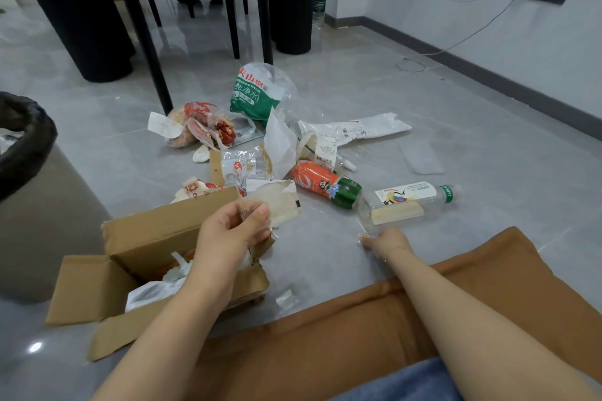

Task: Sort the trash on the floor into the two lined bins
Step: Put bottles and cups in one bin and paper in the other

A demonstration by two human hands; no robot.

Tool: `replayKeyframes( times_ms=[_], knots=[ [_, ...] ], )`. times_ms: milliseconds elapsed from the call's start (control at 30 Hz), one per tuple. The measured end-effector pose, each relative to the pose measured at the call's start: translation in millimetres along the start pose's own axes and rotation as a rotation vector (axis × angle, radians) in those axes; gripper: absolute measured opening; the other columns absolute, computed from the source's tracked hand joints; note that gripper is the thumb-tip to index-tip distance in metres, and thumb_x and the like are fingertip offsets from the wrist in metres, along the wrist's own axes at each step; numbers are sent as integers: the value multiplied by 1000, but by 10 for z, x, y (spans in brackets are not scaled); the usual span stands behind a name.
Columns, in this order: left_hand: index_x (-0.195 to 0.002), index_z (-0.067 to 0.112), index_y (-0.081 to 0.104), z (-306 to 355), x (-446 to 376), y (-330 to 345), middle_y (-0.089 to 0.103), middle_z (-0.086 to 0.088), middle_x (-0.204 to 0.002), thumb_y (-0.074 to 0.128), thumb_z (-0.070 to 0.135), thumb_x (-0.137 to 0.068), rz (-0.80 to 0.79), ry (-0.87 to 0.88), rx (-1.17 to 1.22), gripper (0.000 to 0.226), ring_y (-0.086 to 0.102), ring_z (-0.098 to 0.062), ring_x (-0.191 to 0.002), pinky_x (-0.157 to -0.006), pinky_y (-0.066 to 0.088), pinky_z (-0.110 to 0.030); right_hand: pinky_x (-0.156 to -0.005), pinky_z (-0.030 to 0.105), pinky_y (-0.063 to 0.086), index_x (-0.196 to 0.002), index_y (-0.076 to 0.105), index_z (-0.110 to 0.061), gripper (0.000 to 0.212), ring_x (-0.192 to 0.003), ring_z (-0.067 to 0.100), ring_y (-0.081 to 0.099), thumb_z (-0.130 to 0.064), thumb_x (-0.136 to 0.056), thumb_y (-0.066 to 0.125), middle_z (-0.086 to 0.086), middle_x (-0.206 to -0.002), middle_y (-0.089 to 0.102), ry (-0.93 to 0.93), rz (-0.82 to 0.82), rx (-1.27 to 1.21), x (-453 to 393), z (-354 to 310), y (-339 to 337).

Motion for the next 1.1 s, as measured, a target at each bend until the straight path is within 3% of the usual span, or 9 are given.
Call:
replayKeyframes(
  times_ms=[167,333,433,533,600,733,867,967,1100],
  knots=[
    [-98,8,70,-9,-17,-18,68,-1,-84,66,16,-88,-7,-6,26,13,65,-15,-84,-76,54,-25,-73,28,42,-110,61,-1,60,-106,29,60,-41,-70,80,13,-115,64,35,-8,53,20,-25,-12],
    [-95,7,69,-18,-2,-23,65,2,-77,66,14,-88,-9,-31,66,11,63,-13,-81,-78,54,-26,-61,24,40,-113,58,-1,63,-84,22,55,-39,-68,82,14,-114,64,39,-101,104,148,-78,16],
    [-93,8,69,-13,19,-22,65,3,-76,66,15,-88,-5,-36,63,9,63,-13,-81,-78,53,-27,-59,25,39,-112,59,0,63,-82,21,55,-35,-66,84,15,-112,65,4,-187,76,239,-133,47],
    [-95,6,69,1,42,-11,65,0,-79,67,15,-88,-21,-54,60,12,63,-15,-82,-81,55,-29,-50,24,38,-93,63,-4,41,-62,15,50,-29,-68,85,10,-87,66,-56,-280,7,472,-257,-5],
    [-97,5,70,12,58,10,66,-3,-82,67,15,-87,-27,-70,52,14,64,-17,-84,-83,56,-30,-48,22,37,-78,62,-8,28,-57,13,45,-25,-70,83,2,-67,55,-160,-325,-99,693,-435,-117],
    [-99,9,72,28,82,44,72,-7,-93,67,15,-88,3,-73,4,13,69,-20,-89,-76,57,-22,-46,18,38,-78,71,-4,19,-49,8,42,-20,-76,79,-4,-50,49,-385,-262,-425,1212,-844,-523],
    [-92,8,72,55,109,107,69,-7,-85,66,15,-89,-39,-16,-113,10,65,-16,-81,-67,55,-18,-46,20,40,-82,73,-4,14,-48,11,43,-16,-76,77,3,-62,59,-435,-288,-710,1632,-973,-608],
    [-96,1,70,66,160,190,68,-14,-88,66,15,-89,-112,3,-128,17,64,-15,-82,-69,54,-15,-45,20,41,-87,73,-2,13,-47,11,45,-13,-80,73,6,-69,67,-417,-362,-673,1787,-1035,-433],
    [-98,6,73,100,200,200,70,-12,-86,70,15,-85,-114,37,-111,16,64,-10,-77,-66,51,-13,-44,19,41,-89,74,-3,12,-45,8,46,-13,-85,68,7,-75,72,-440,-390,-634,1825,-1123,-334]
  ],
)
Point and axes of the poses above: each hand's wrist, its own x-axis away from the middle knuckle, its own y-axis out of the palm, z = x × y, the point moved 5 cm from there along -x, towards the middle knuckle
